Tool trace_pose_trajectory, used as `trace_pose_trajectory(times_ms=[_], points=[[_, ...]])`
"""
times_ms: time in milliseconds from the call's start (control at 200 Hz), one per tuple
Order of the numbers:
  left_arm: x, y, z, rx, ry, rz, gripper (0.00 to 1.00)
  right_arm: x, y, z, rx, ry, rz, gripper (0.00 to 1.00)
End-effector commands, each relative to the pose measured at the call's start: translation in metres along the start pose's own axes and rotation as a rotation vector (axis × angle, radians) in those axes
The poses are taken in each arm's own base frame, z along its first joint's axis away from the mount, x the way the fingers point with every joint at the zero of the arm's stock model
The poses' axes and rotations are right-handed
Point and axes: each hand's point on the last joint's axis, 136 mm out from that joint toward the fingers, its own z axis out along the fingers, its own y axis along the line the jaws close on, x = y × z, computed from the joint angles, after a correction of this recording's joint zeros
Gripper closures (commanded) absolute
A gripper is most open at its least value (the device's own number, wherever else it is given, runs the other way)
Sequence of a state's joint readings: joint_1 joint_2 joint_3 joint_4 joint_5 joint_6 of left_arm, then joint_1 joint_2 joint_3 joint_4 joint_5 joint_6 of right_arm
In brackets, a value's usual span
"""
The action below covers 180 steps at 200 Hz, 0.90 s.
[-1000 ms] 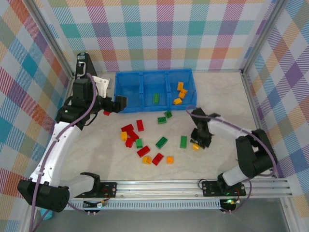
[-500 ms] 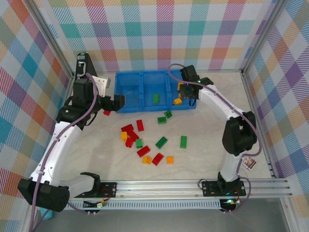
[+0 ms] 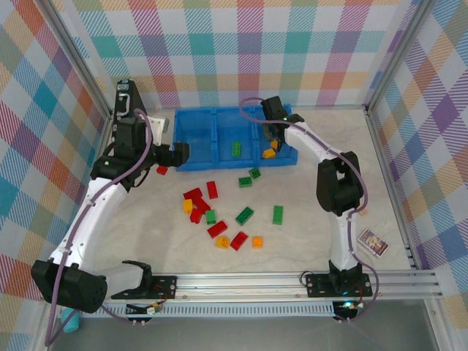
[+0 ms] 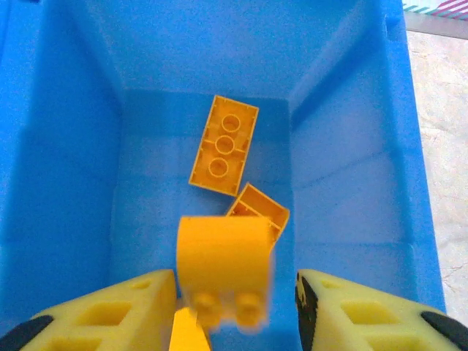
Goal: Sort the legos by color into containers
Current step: Place the lego in the container, then pick up the lego from the bottom-center of the table.
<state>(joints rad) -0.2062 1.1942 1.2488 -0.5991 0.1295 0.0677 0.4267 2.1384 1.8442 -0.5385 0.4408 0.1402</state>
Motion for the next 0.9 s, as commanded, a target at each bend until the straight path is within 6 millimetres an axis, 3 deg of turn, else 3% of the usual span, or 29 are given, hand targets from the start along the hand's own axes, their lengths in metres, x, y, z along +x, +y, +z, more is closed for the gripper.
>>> trace_pose_trajectory(times_ms=[0, 110, 260, 325, 425, 595, 770, 895], points=[[-0.007, 0.001, -0.004, -0.002, -0.021, -0.012, 0.0, -0.012, -0.003, 0.001, 0.02, -0.03, -0.005, 0.48], [-0.008, 0.001, -0.004, 0.0, -0.021, -0.012, 0.0, -0.011, -0.005, -0.008, 0.013, -0.018, 0.005, 0.46], [-0.007, 0.002, -0.003, -0.008, -0.019, -0.013, 0.0, -0.006, -0.018, -0.053, -0.005, 0.001, 0.062, 0.44], [-0.007, 0.004, -0.003, -0.019, -0.017, -0.014, 0.0, 0.008, -0.024, -0.074, -0.015, 0.029, 0.104, 0.44], [-0.006, 0.008, -0.002, -0.039, -0.016, -0.015, 0.0, 0.043, -0.032, -0.102, -0.037, 0.093, 0.187, 0.43], [-0.007, 0.008, -0.001, -0.039, -0.017, -0.019, 0.0, 0.125, -0.025, -0.128, -0.13, 0.237, 0.324, 0.4], [-0.007, 0.005, 0.0, -0.019, -0.017, -0.025, 0.0, 0.202, -0.007, -0.135, -0.195, 0.382, 0.412, 0.38], [-0.008, 0.003, -0.001, -0.009, -0.024, -0.026, 0.0, 0.234, 0.015, -0.134, -0.245, 0.437, 0.418, 0.37]])
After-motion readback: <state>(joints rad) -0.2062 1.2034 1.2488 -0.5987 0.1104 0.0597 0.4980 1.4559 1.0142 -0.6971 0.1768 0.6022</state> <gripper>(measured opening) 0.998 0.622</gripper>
